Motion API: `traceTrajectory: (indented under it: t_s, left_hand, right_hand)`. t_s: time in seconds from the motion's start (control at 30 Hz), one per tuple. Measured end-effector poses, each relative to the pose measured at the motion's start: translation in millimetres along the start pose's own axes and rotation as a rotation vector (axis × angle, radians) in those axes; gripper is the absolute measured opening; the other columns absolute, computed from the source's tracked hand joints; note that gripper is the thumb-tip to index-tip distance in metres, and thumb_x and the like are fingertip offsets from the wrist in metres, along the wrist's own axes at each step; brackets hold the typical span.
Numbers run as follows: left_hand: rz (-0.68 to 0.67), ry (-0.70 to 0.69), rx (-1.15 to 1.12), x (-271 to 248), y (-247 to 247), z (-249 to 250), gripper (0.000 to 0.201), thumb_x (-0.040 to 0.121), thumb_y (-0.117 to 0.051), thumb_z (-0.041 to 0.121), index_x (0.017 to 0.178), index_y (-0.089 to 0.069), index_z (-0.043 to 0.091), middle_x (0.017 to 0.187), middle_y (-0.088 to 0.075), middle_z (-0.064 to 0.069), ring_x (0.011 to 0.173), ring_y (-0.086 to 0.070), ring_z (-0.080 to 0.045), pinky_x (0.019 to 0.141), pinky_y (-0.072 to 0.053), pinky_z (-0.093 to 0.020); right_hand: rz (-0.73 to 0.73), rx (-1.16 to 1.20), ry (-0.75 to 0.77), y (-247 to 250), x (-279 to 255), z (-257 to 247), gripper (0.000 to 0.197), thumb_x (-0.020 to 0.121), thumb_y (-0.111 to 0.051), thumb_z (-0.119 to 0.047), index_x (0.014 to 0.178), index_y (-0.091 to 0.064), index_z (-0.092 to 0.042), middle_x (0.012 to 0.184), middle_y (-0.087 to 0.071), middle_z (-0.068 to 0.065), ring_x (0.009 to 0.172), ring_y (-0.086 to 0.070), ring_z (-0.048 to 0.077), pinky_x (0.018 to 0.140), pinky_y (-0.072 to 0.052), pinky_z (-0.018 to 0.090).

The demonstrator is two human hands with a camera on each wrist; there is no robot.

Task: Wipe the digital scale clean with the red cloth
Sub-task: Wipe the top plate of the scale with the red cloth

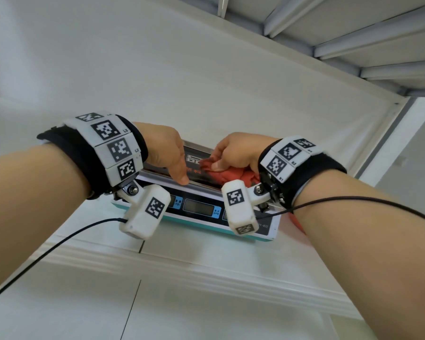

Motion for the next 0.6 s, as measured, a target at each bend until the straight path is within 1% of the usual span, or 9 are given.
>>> traceTrajectory:
  t_s: [0.1, 0.2, 0.23, 0.3, 0.37, 0.43, 0.5, 0.53, 0.6]
  left_hand:
    - [-0.010, 0.013, -0.040, 0.3, -1.3, -3.1, 0.020, 0.066, -0.085, 0.028, 0.080, -0.074, 0.019, 0.097, -0.071, 0.006, 0.102, -0.058, -0.018, 0.092, -0.038, -0.036]
    - [-0.017, 0.015, -0.056, 0.6, -2.7, -4.2, 0.018, 0.067, -0.085, 0.027, 0.079, -0.074, 0.019, 0.099, -0.070, 0.005, 0.105, -0.057, -0.020, 0.094, -0.038, -0.038]
    - [-0.016, 0.016, -0.056, 1.0, -3.0, -4.7, 0.018, 0.067, -0.085, 0.027, 0.078, -0.073, 0.020, 0.102, -0.070, 0.004, 0.107, -0.057, -0.021, 0.098, -0.038, -0.039]
    - [-0.013, 0.016, -0.055, 1.4, -3.0, -5.7, 0.019, 0.066, -0.085, 0.029, 0.078, -0.072, 0.021, 0.106, -0.069, 0.003, 0.109, -0.057, -0.022, 0.103, -0.038, -0.043]
    - [-0.011, 0.013, -0.056, 2.1, -3.4, -6.3, 0.020, 0.065, -0.085, 0.029, 0.078, -0.072, 0.021, 0.108, -0.069, 0.003, 0.110, -0.057, -0.022, 0.105, -0.037, -0.045]
    - [-0.012, 0.007, -0.052, 2.3, -4.1, -5.7, 0.020, 0.065, -0.085, 0.029, 0.078, -0.073, 0.021, 0.108, -0.070, 0.003, 0.111, -0.057, -0.023, 0.106, -0.037, -0.047]
    - [-0.008, 0.007, -0.051, 2.4, -4.2, -5.1, 0.019, 0.065, -0.086, 0.028, 0.077, -0.073, 0.020, 0.106, -0.070, 0.002, 0.110, -0.058, -0.023, 0.106, -0.037, -0.048]
    - [-0.007, 0.007, -0.054, 2.6, -4.2, -5.0, 0.019, 0.065, -0.086, 0.028, 0.076, -0.073, 0.020, 0.104, -0.071, 0.002, 0.109, -0.058, -0.023, 0.106, -0.037, -0.048]
    - [-0.005, 0.006, -0.054, 2.6, -3.9, -4.9, 0.020, 0.065, -0.086, 0.028, 0.078, -0.073, 0.019, 0.101, -0.071, 0.003, 0.107, -0.058, -0.022, 0.104, -0.039, -0.046]
  right_hand:
    - [0.014, -0.194, -0.084, 19.7, -5.5, 18.7, 0.013, 0.083, -0.074, -0.019, 0.095, -0.070, -0.021, 0.083, -0.070, -0.002, 0.068, -0.066, 0.013, 0.060, -0.056, 0.028]
    - [-0.102, -0.442, -0.184, 20.2, -11.1, 40.2, 0.031, 0.088, -0.071, -0.020, 0.116, -0.067, -0.009, 0.104, -0.071, 0.008, 0.092, -0.069, 0.022, 0.082, -0.058, 0.036]
    - [-0.130, -0.442, -0.200, 18.6, -13.0, 45.3, 0.031, 0.088, -0.070, -0.016, 0.118, -0.066, -0.007, 0.100, -0.071, 0.007, 0.088, -0.069, 0.021, 0.076, -0.058, 0.033]
    - [-0.145, -0.402, -0.211, 16.5, -15.3, 52.2, 0.026, 0.086, -0.070, -0.011, 0.111, -0.068, -0.011, 0.081, -0.065, 0.001, 0.066, -0.062, 0.012, 0.054, -0.049, 0.023]
    - [-0.139, -0.394, -0.198, 14.8, -15.5, 54.0, 0.019, 0.086, -0.070, -0.010, 0.104, -0.068, -0.014, 0.075, -0.061, -0.001, 0.060, -0.057, 0.010, 0.050, -0.044, 0.022]
    - [-0.155, -0.366, -0.161, 7.7, -13.7, 49.2, 0.012, 0.086, -0.071, -0.010, 0.096, -0.066, -0.015, 0.080, -0.064, 0.000, 0.065, -0.060, 0.011, 0.057, -0.051, 0.024]
    - [-0.166, -0.287, -0.102, 0.4, -11.7, 36.7, 0.013, 0.083, -0.073, -0.010, 0.091, -0.065, -0.015, 0.094, -0.070, 0.005, 0.081, -0.067, 0.020, 0.080, -0.059, 0.036]
    - [-0.160, -0.255, -0.066, -2.1, -11.3, 28.8, 0.014, 0.082, -0.075, -0.010, 0.091, -0.066, -0.016, 0.100, -0.071, 0.008, 0.089, -0.069, 0.024, 0.089, -0.057, 0.041]
    - [-0.153, -0.206, -0.015, -8.0, -13.1, 10.9, 0.015, 0.080, -0.076, -0.012, 0.087, -0.065, -0.019, 0.106, -0.072, 0.009, 0.097, -0.070, 0.027, 0.093, -0.056, 0.044]
Point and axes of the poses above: each hand's wrist, its own x-axis towards the middle knuckle, its own y-axis out of the back of the hand, z = x × y, the point moved 9 cm from there along x, towards the middle knuckle
